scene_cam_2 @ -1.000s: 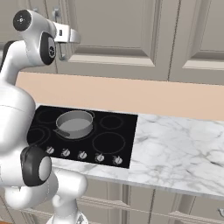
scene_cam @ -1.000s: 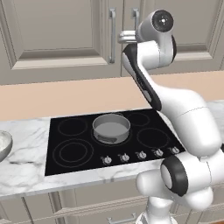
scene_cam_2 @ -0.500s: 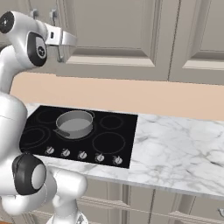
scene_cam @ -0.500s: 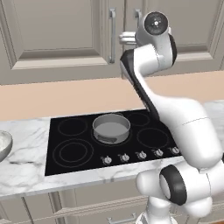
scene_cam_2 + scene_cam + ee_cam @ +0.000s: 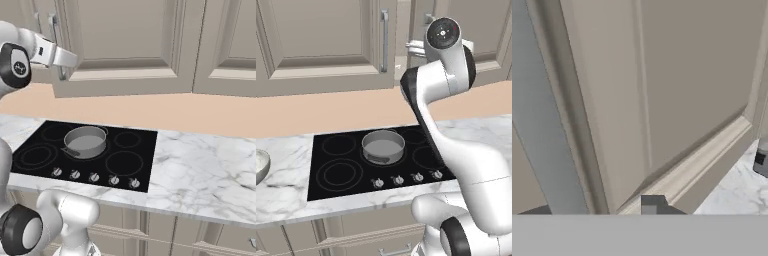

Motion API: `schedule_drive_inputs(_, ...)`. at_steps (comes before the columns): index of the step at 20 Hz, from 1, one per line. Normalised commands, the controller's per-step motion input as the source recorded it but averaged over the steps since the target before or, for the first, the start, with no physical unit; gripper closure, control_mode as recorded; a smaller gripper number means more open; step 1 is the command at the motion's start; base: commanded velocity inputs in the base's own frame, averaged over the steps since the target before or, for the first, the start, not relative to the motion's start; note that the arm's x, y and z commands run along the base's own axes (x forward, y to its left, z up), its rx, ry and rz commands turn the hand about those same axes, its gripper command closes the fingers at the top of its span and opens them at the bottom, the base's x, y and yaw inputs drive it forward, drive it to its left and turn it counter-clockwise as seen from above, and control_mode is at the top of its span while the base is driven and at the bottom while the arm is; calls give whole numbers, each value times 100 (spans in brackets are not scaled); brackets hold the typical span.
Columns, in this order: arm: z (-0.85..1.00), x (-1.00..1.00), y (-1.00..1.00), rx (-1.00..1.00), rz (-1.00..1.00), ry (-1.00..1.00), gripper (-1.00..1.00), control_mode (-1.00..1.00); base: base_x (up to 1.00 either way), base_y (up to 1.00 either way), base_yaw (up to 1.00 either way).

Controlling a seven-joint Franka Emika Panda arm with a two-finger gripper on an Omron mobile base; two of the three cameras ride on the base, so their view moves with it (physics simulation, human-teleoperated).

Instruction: Open the cabinet and move the ladle to the pot. Then close the cabinet.

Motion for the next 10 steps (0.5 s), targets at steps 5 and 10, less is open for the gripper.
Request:
schedule_drive_inputs(5,9,-100,-100,8,-13,0,100,-100,0,0,0)
schedule_drive_inputs(10,1,-100,-100,7,-9,0,100,-100,0,0,0)
